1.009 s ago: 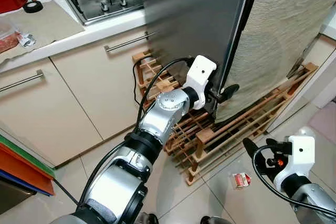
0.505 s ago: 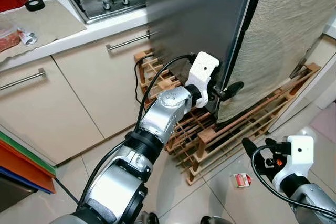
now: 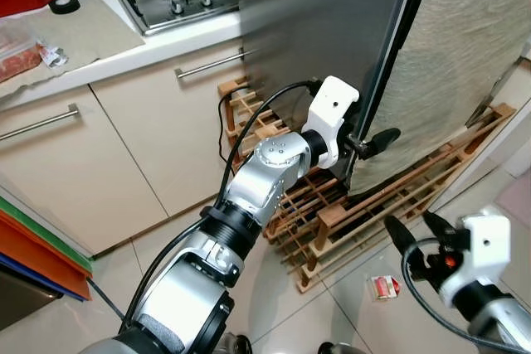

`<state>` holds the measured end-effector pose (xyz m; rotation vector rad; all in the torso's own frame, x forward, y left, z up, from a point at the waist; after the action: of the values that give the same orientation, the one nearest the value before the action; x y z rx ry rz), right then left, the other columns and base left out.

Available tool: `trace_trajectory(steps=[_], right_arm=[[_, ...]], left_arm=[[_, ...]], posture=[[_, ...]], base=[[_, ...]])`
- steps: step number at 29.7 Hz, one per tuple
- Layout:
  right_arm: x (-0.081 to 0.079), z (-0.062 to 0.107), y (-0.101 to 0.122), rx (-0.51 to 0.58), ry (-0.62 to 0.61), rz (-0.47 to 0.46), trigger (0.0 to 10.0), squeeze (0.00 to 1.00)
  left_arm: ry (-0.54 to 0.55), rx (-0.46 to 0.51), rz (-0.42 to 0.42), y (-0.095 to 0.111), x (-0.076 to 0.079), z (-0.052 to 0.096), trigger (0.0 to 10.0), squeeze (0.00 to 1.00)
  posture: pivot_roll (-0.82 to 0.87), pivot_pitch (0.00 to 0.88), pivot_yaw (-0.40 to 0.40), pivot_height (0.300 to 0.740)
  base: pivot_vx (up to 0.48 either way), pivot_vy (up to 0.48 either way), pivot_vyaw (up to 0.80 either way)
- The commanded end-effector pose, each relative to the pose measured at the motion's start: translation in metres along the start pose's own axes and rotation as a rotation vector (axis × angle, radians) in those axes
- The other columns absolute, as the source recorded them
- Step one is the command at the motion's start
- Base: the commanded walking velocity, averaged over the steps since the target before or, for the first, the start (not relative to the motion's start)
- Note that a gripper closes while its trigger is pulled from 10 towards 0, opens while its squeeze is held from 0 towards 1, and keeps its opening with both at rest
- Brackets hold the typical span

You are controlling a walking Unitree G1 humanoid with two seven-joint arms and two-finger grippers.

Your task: Restocking fridge

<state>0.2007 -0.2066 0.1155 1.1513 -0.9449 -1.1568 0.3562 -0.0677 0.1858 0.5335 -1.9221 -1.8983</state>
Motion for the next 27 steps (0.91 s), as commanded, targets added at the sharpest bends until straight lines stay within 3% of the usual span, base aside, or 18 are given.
trace_trajectory(steps=[1, 3, 6, 7, 13, 27], right_arm=[[0.003, 0.005, 0.009, 0.064, -0.01, 0.101, 10.0, 0.0], [0.012, 0.01, -0.001, 0.083, -0.046, 0.19, 10.0, 0.0], [0.016, 0.012, -0.006, 0.089, -0.066, 0.222, 10.0, 0.0], [0.022, 0.012, -0.014, 0.102, -0.117, 0.278, 10.0, 0.0], [0.025, 0.01, -0.033, 0.106, -0.155, 0.351, 10.0, 0.0], [0.023, 0.011, -0.035, 0.143, -0.157, 0.365, 10.0, 0.0]], left_arm=[[-0.152, 0.101, 0.086, 0.022, 0.063, -0.031, 10.0, 0.0], [-0.147, 0.104, 0.082, 0.024, 0.062, -0.032, 10.0, 0.0], [-0.143, 0.104, 0.081, 0.024, 0.061, -0.033, 10.0, 0.0], [-0.128, 0.104, 0.08, 0.025, 0.058, -0.034, 10.0, 0.0], [-0.108, 0.106, 0.087, 0.025, 0.053, -0.036, 10.0, 0.0], [-0.111, 0.121, 0.098, 0.028, 0.055, -0.039, 10.0, 0.0]], posture=[[-0.15, 0.067, 0.05, 0.74], [-0.15, 0.062, 0.05, 0.74], [-0.14, 0.061, 0.05, 0.74], [-0.14, 0.062, 0.055, 0.74], [-0.13, 0.068, 0.064, 0.74], [-0.13, 0.076, 0.068, 0.74]], base=[[0.0, 0.0, 0.0], [0.0, 0.0, 0.0], [0.0, 0.0, 0.0], [0.0, 0.0, 0.0], [0.0, 0.0, 0.0], [0.0, 0.0, 0.0]])
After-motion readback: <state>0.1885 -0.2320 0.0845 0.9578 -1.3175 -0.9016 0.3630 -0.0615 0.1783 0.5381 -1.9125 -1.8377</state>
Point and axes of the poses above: a point about 5 cm out from each wrist's last joint towards the gripper, its own z axis pointing back from the gripper into the wrist, its own y axis along the axis of the wrist's last joint, x = y × z, the point moved 4 cm from there along -z, pointing out of the wrist towards the gripper, and after that the axes turned 2 degrees about -z, right-handed, at the moved point
